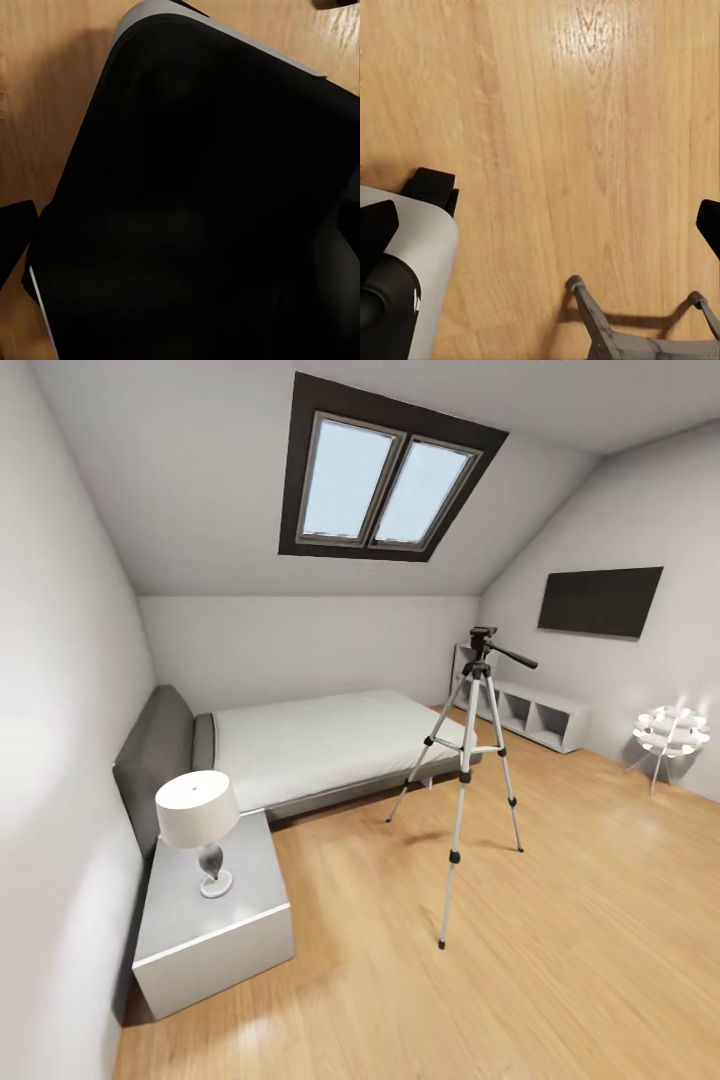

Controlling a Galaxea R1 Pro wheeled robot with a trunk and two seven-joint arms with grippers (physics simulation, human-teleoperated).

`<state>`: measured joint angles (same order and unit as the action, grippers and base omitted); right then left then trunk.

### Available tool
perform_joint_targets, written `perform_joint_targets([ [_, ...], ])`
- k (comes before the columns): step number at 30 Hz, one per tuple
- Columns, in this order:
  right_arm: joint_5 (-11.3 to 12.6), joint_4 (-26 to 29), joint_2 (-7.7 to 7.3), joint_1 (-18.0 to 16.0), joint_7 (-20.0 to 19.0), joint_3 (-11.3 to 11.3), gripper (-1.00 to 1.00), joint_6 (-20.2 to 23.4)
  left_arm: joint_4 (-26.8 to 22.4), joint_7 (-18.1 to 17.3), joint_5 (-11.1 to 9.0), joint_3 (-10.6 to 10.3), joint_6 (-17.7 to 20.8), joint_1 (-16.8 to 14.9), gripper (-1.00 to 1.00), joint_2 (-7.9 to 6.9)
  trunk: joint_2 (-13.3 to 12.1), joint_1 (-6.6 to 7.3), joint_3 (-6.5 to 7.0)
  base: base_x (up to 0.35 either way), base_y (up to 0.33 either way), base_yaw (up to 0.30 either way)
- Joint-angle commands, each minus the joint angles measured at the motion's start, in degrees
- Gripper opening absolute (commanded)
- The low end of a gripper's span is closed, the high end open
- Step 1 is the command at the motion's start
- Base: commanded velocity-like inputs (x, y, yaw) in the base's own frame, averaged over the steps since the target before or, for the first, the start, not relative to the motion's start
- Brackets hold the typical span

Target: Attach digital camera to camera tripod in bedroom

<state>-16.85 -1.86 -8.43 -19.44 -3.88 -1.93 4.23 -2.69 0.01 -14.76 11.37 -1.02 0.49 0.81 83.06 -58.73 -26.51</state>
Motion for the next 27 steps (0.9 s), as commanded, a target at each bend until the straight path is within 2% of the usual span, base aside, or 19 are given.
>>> perform_joint_targets([
  [1,-0.2,-0.1,-0.01,-0.1,-0.2,-0.2,1.00,0.2,-0.1,0.0,-0.3,0.2,0.0,0.0,1.00,0.04,0.0,0.00,-0.04,0.000,0.179,0.000],
  [12,-0.2,-0.1,0.08,-0.1,-0.2,-0.2,1.00,0.4,-0.1,0.0,-0.3,0.2,0.0,0.1,1.00,0.06,0.0,0.00,-0.04,0.000,0.077,0.000],
  [21,-0.2,-0.1,0.08,-0.1,-0.2,-0.2,1.00,0.3,-0.1,0.0,-0.3,0.2,0.0,0.1,1.00,0.07,0.0,0.00,-0.04,0.000,0.237,0.000],
  [27,-0.2,-0.1,0.08,-0.1,-0.2,-0.2,1.00,0.4,-0.1,0.0,-0.3,0.2,0.0,0.1,1.00,0.05,0.0,0.00,-0.04,0.000,0.068,-0.010],
])
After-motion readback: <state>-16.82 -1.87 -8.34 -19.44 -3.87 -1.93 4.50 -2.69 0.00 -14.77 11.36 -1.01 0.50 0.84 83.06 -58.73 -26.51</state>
